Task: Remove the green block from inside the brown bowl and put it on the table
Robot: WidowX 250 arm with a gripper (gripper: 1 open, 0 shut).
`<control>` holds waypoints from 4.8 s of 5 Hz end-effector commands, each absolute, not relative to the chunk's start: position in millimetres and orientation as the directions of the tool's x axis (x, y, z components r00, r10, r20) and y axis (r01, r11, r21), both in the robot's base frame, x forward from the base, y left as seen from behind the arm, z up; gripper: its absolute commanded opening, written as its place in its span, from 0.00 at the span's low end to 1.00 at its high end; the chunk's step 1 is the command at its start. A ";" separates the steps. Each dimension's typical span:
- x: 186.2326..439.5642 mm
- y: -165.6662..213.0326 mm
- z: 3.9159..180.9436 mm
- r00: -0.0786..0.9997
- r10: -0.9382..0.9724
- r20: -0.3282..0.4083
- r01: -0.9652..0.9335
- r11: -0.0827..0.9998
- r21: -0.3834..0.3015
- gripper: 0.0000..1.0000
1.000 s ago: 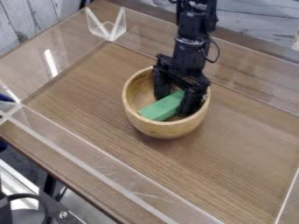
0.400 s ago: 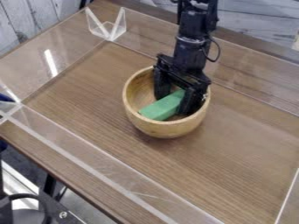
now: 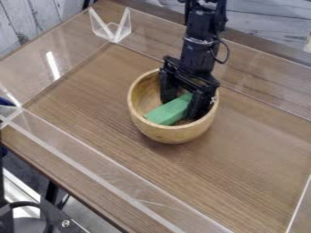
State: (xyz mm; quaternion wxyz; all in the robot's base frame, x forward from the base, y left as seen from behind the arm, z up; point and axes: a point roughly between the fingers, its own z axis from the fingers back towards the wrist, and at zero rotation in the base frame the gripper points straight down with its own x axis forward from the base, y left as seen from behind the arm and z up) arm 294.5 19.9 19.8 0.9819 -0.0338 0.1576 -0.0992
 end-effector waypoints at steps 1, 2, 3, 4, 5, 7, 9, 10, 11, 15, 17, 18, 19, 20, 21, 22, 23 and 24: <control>292.2 24.2 6.5 0.912 -0.249 -0.326 0.216 0.967 -0.134 1.00; 292.1 24.0 6.1 0.908 -0.256 -0.332 0.220 0.965 -0.141 1.00; 291.9 23.7 5.7 0.904 -0.262 -0.338 0.224 0.963 -0.148 1.00; 292.3 24.4 5.3 0.901 -0.262 -0.346 0.222 0.963 -0.152 1.00; 292.6 25.0 5.0 0.898 -0.263 -0.353 0.221 0.963 -0.156 1.00; 293.4 25.5 3.1 0.898 -0.262 -0.354 0.217 0.963 -0.161 0.00; 295.6 25.4 26.5 0.919 -0.248 -0.307 0.216 0.967 -0.135 0.00; 296.3 25.3 37.5 0.927 -0.242 -0.285 0.215 0.969 -0.124 0.00; 297.1 24.8 49.2 0.935 -0.237 -0.263 0.214 0.970 -0.112 0.00; 304.7 9.4 125.6 0.966 -0.237 -0.106 0.234 0.971 -0.041 0.00; 302.4 -15.9 156.3 0.959 -0.280 -0.037 0.278 0.960 -0.034 0.00; 297.1 -37.8 152.9 0.946 -0.323 -0.037 0.321 0.946 -0.043 0.00; 291.2 -54.3 141.7 0.930 -0.364 -0.047 0.361 0.931 -0.055 0.00; 287.3 -63.6 130.9 0.919 -0.391 -0.058 0.387 0.920 -0.066 0.00; 286.3 -71.7 118.0 0.909 -0.409 -0.073 0.404 0.912 -0.073 0.00; 284.3 -77.4 109.2 0.901 -0.425 -0.083 0.419 0.904 -0.081 0.00; 282.8 -83.3 96.2 0.892 -0.442 -0.098 0.434 0.897 -0.088 0.00; 284.2 -83.5 86.1 0.892 -0.440 -0.109 0.431 0.897 -0.095 0.00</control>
